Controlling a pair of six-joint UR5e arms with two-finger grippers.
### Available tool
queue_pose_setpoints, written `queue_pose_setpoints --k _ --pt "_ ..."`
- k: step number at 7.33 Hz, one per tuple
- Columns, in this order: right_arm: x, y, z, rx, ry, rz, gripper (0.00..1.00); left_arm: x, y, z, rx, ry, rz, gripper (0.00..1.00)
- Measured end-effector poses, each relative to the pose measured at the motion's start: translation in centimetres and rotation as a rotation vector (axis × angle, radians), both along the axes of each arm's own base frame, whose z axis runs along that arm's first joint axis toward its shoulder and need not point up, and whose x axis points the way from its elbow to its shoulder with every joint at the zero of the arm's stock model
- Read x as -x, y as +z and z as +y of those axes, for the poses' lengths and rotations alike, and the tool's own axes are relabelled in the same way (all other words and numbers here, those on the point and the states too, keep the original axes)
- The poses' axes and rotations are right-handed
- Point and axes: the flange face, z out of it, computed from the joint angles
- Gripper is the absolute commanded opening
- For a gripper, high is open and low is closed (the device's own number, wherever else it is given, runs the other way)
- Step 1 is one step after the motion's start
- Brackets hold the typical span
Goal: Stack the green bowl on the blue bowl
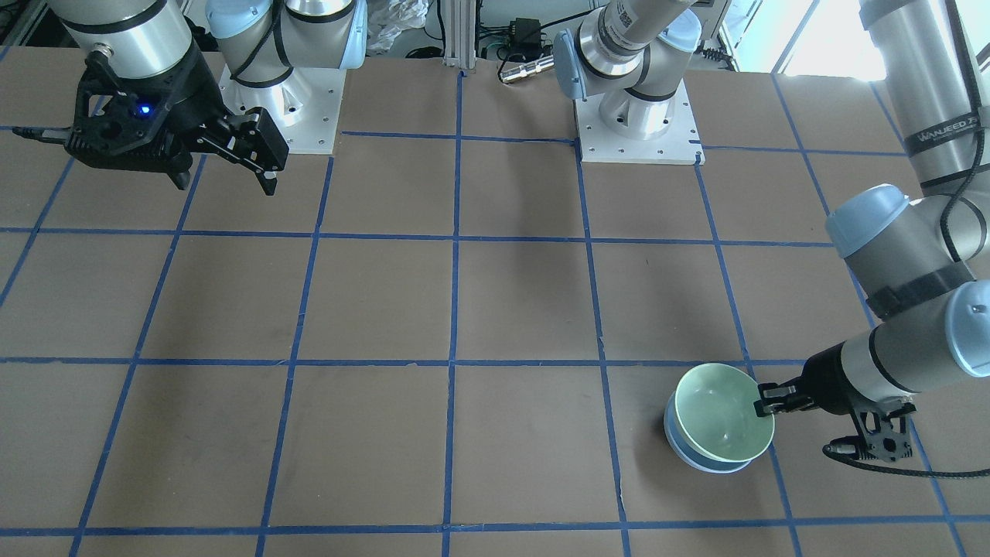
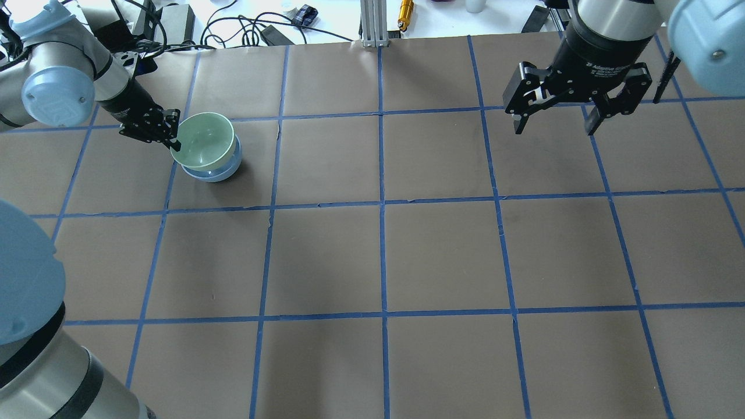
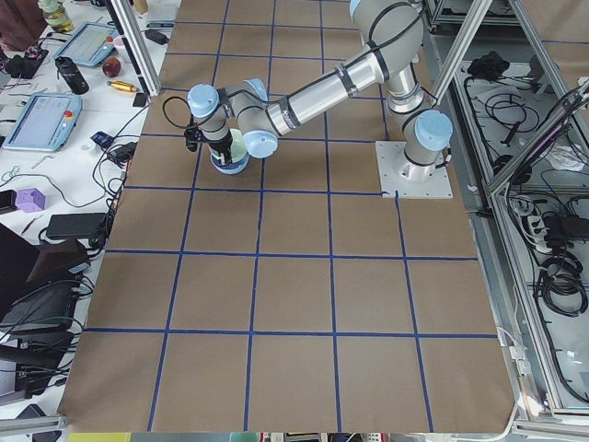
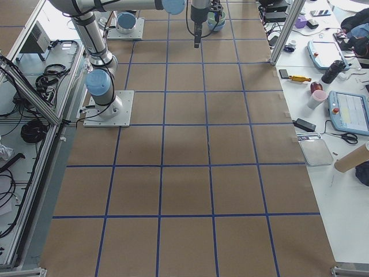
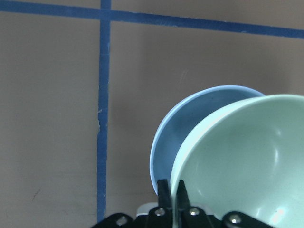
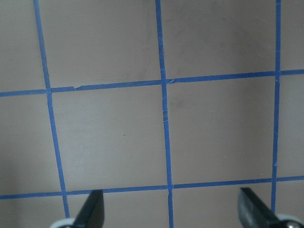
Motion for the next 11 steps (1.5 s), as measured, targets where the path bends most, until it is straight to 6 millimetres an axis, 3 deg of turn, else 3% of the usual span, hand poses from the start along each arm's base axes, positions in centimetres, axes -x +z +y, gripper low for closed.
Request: queue_pose_setpoints --k 5,6,9,11 --pt "0.0 0.0 0.0 0.0 0.0 0.0 1.0 -0.02 -0.71 0.15 -0.012 -0.013 -0.005 0.0" --pt "0.0 0.0 -0.01 0.001 0.0 0.0 1.0 -0.03 -0.82 0.18 -0.014 -0.014 -0.006 0.59" --pt "0.0 0.0 0.0 0.0 0.0 0.0 1.0 -0.21 -0.65 -0.21 0.01 -0.021 -0.018 0.68" --pt "0.0 0.0 0.0 0.0 0.0 0.0 1.0 -0.11 -0.08 -0.28 0.019 -0.02 -0.021 0.81"
